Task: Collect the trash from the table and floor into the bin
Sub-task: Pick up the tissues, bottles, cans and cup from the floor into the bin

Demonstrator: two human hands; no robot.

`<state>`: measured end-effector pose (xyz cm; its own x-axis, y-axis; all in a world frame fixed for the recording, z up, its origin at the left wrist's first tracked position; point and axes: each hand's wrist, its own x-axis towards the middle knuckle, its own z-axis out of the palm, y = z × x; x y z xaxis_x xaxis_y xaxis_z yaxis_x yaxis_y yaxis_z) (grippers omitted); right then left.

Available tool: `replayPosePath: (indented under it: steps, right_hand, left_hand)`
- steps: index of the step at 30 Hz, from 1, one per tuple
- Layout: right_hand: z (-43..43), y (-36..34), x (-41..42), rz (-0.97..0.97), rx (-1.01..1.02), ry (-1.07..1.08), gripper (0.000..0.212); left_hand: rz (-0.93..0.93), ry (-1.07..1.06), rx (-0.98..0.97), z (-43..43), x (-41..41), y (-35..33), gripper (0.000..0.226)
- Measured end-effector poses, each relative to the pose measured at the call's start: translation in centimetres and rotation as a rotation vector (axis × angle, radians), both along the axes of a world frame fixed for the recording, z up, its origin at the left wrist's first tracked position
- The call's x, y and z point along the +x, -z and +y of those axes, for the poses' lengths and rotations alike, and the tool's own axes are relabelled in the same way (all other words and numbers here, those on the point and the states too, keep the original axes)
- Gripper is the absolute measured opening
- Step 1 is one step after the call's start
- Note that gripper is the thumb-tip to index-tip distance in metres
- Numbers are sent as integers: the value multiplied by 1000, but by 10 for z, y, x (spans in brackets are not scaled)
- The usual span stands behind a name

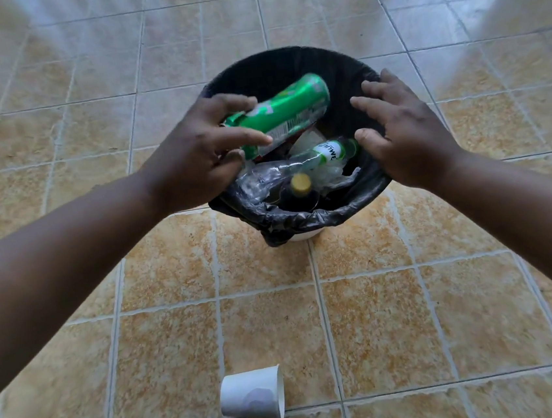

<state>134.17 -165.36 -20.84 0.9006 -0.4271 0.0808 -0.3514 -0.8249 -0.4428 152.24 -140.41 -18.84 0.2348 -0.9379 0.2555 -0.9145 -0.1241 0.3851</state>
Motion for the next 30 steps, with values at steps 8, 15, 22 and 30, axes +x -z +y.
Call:
replayPosePath:
  steps: [8,15,22,30]
  right_hand:
    - [0,-1,-1,-8,13,2,64]
    - [1,-2,-1,0,3,6,63]
    - [3,-4,-2,-8,7,14,61]
    - [5,-10,1,21,-41,24,57]
  left_hand:
    - [21,-99,127,-6,-8,3,34]
    - [23,-142,148,-8,-10,7,32]
    - [33,-179,55,-4,-14,7,32]
    - [25,-379,203,7,-18,13,75]
